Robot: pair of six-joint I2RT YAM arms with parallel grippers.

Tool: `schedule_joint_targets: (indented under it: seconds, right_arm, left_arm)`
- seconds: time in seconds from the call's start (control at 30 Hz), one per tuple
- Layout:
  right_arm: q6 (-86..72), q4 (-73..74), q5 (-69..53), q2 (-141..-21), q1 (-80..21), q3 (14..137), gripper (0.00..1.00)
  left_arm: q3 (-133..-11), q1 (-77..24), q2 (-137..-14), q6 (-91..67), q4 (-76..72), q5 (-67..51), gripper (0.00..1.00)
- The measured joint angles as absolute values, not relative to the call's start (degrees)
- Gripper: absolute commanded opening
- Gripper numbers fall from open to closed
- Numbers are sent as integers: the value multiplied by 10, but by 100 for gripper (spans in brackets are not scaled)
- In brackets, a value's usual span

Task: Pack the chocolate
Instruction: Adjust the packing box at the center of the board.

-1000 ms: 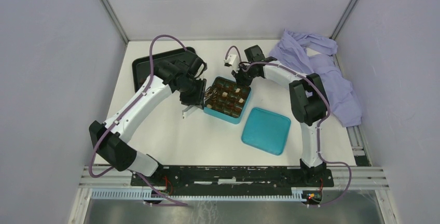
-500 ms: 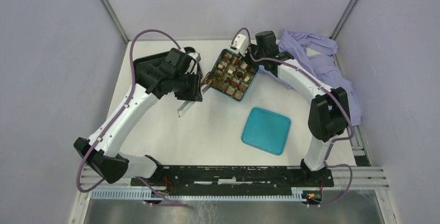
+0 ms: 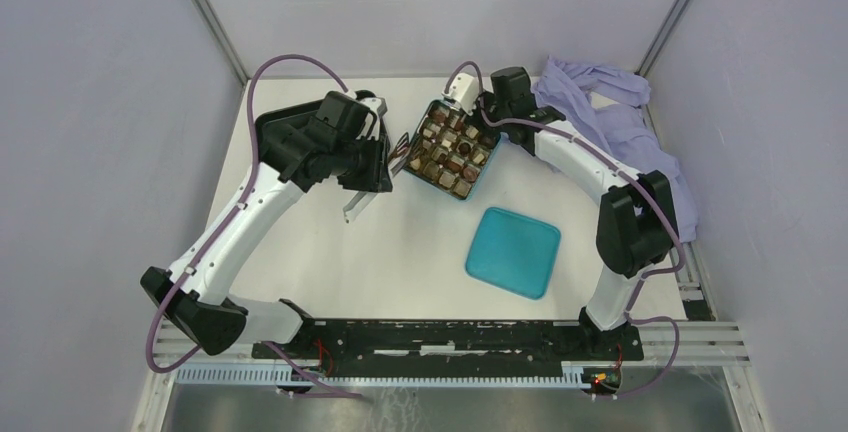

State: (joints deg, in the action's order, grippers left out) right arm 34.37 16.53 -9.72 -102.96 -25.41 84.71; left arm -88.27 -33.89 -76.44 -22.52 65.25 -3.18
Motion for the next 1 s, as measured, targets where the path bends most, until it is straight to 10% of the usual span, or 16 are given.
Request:
schedule_joint_targets:
  seconds: [0.73, 1.0]
  right_arm:
    - [245, 164, -213, -1101, -251, 830, 5]
    - [214, 175, -221, -1161, -250, 830, 32]
  left_arm:
    - [-826, -339, -751, -225, 612, -51, 17]
    - [-772, -339, -745, -225, 596, -63, 17]
